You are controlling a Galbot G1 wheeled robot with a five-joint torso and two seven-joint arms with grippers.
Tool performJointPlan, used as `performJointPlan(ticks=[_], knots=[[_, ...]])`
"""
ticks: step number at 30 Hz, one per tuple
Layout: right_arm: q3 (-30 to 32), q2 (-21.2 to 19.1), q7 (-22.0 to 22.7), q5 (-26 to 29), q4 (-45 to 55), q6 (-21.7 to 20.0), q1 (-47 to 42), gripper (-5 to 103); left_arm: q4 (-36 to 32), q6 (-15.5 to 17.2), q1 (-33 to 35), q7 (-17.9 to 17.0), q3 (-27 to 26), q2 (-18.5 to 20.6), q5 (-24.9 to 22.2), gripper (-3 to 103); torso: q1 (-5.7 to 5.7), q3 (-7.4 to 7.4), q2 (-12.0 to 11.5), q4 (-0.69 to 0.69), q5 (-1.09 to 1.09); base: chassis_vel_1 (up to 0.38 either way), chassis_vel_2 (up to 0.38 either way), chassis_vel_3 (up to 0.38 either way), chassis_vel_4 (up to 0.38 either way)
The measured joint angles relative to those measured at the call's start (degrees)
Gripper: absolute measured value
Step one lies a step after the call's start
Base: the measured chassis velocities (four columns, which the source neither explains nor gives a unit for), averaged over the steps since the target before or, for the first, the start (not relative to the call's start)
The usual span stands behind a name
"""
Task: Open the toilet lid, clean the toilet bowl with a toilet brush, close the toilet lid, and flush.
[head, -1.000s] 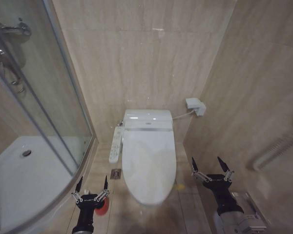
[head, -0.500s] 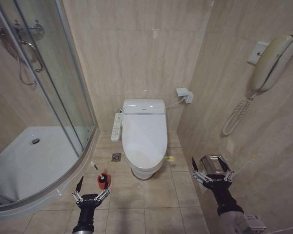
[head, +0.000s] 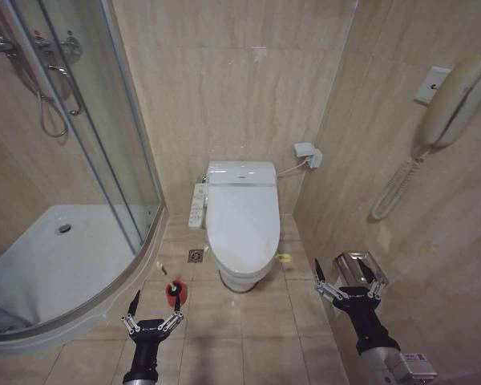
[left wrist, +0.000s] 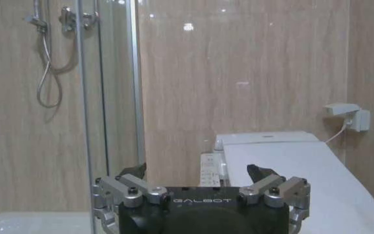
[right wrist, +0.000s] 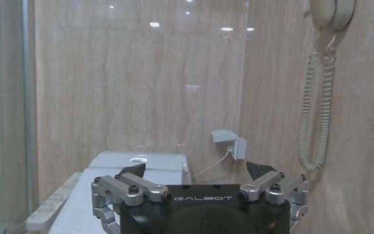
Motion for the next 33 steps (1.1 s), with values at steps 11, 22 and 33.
performJointPlan(ticks=[11, 22, 33], knots=[[0.01, -0.01, 0.00, 0.00, 0.00, 0.00, 0.01, 100, 0.72, -0.90, -0.57, 1.16, 0.74, -0.04, -0.12, 100, 0.08, 0.03, -0.02, 0.00, 0.02, 0.026, -0.033, -0.036, 0.031], [0.01, -0.01, 0.00, 0.00, 0.00, 0.00, 0.01, 100, 2.41, 6.18, -1.06, 2.73, 3.98, 2.58, -5.69, 100, 0.03, 0.02, -0.01, 0.00, 0.00, -0.014, 0.013, 0.018, -0.007], [0.01, -0.01, 0.00, 0.00, 0.00, 0.00, 0.01, 100, -6.21, 13.03, -0.66, 0.02, 1.62, 5.13, -4.40, 100, 0.04, 0.02, -0.01, 0.00, 0.01, 0.000, 0.000, 0.000, 0.000]])
